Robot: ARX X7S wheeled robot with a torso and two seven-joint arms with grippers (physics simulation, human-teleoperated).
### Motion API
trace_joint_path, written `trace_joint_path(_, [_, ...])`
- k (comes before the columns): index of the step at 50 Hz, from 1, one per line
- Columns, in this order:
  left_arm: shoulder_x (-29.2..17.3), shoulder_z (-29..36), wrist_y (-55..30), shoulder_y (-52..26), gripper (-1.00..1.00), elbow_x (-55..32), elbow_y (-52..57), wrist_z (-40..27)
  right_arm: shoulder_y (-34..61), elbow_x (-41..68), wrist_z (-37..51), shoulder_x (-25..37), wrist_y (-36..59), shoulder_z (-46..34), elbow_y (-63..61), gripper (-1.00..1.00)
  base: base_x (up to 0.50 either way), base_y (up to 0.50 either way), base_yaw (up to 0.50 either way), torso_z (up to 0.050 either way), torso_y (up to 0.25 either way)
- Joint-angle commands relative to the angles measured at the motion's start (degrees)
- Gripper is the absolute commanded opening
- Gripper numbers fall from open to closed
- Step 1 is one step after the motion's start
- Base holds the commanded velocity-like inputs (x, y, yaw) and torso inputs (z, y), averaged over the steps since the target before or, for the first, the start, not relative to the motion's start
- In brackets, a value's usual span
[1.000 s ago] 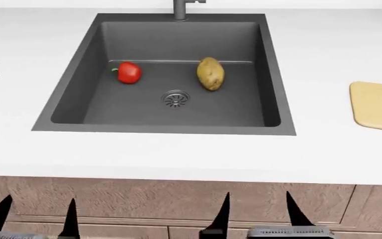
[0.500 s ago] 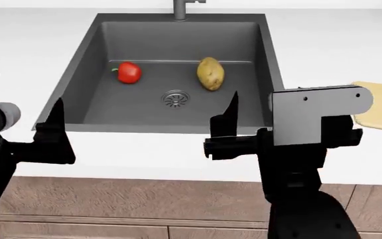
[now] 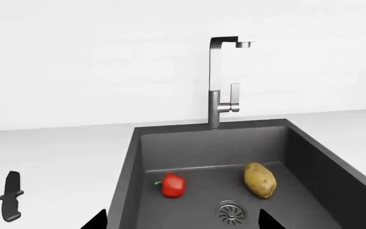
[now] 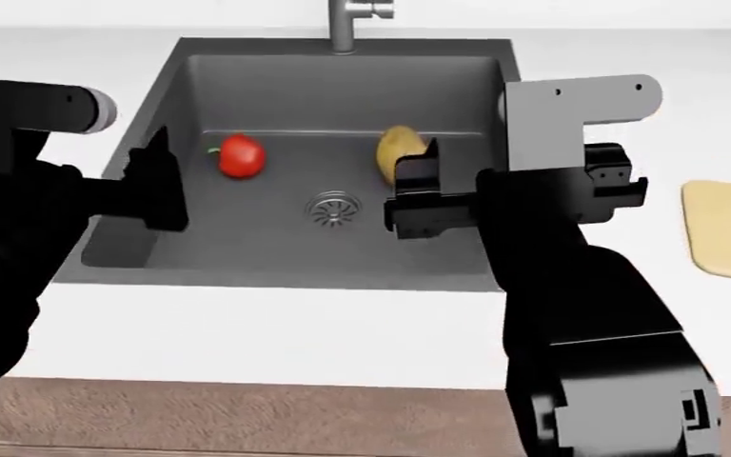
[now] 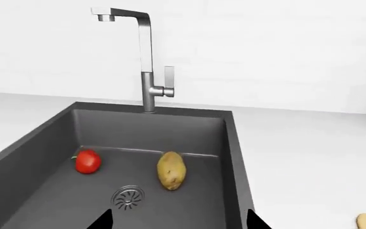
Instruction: Pick the vegetables from the sink and place them on the cutting board.
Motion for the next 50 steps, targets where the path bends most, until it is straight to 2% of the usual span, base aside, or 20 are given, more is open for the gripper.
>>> trace_joint_path(1, [0.19,1.84,1.8,-0.25,1.0,0.65,-4.01,0.65,0.04,0.48,-0.5,0.54,-0.04,-0.43,0.77,1.0,0.43,0.0,0.0,0.0,0.0])
trace_joint_path(50, [-1.37,3.1,4.7,1.72,1.0,0.96,-7.76,0.04,-3.0,1.86,-0.55,1.08,-2.09,-1.71,2.13,1.0,0.43,0.0,0.0,0.0,0.001])
